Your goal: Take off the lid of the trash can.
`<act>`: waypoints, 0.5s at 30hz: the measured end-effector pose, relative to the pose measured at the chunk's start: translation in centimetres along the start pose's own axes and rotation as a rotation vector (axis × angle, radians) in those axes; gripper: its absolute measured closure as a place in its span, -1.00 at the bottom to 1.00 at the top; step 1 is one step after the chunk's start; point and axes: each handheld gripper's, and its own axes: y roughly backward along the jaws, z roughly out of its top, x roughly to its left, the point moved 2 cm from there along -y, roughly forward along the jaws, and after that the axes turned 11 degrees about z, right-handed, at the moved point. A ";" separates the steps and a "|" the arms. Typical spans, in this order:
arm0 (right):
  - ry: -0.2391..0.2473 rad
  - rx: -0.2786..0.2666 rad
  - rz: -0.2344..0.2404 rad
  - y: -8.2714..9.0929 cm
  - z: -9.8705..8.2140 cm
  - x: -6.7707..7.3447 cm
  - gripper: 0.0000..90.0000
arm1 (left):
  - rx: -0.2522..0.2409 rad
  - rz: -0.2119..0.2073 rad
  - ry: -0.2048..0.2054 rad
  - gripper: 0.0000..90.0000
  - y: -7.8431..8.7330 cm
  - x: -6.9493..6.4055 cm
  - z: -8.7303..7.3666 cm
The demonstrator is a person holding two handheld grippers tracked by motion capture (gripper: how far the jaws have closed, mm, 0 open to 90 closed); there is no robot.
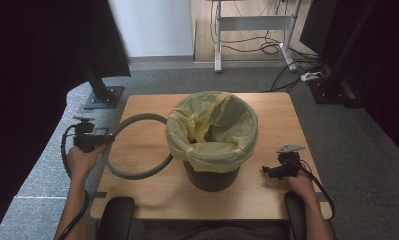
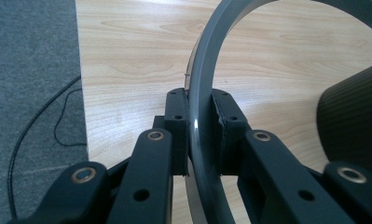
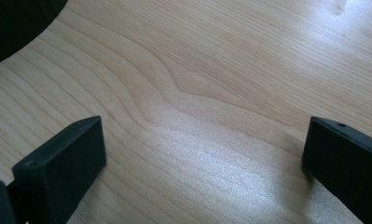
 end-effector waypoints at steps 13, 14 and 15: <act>0.000 -0.001 0.000 0.0 0.0 0.0 -1.00 | -0.004 0.031 -0.012 0.75 -3.9 -0.3 -1.9; 0.000 -0.001 0.000 0.0 0.0 0.0 -1.00 | -0.004 0.031 -0.012 0.75 -3.9 -0.3 -1.9; 0.000 0.000 0.000 0.0 0.0 0.0 -1.00 | -0.006 0.035 -0.010 0.75 -4.4 -0.3 -2.2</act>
